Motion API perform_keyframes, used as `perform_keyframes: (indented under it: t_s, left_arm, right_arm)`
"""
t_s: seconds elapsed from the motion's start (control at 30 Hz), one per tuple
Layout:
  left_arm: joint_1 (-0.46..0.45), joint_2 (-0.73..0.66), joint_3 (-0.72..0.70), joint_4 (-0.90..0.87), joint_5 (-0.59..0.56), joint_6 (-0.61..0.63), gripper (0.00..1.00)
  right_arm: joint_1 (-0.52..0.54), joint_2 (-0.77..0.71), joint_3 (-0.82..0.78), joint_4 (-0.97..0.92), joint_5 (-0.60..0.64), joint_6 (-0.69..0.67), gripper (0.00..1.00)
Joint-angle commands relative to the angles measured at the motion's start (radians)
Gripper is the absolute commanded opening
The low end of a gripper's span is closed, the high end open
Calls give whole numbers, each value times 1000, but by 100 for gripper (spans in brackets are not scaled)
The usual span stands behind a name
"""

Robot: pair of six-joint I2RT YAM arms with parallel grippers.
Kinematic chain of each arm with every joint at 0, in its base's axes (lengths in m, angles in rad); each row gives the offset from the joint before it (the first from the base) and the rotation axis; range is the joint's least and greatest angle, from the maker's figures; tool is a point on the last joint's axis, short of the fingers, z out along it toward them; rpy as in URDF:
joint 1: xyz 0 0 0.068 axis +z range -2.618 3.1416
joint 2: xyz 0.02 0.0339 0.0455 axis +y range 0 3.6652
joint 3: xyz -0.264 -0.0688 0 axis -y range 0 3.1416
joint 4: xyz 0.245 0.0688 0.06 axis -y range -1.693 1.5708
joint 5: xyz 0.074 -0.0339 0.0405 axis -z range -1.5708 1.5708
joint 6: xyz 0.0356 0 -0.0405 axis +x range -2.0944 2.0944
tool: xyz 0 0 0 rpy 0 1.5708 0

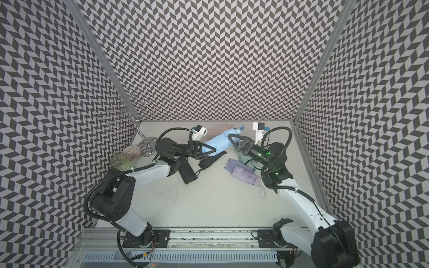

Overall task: Take umbrellas out of sleeves
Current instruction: Pick up the umbrella from the center of the board.

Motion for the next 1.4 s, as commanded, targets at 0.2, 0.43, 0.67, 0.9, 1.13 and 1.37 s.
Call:
perform_keyframes:
  t_s: [0.2,0.43,0.67,0.9,1.13,1.37]
  left_arm:
    - [28,-59,273,-1428,-147,1451,0]
    - [47,-168,118,-1274,-65,1561,0]
    - [52,-175,118,-1268,-23,1574,0]
    - [32,-178,138,-1324,-59,1625,0]
    - [28,-176,151,-1344,-65,1646,0]
    - [26,-180,154,-1354,-65,1652,0]
  right_arm:
    - [-245,134,318,-799,-310,-416,89]
    - [-244,144,246,-831,-417,-395,77]
    - [-239,120,168,-795,-445,-369,70]
    - [-215,150,166,-706,-487,-307,70]
    - [-185,180,188,-681,-497,-294,67]
    - [-166,196,180,-656,-512,-287,58]
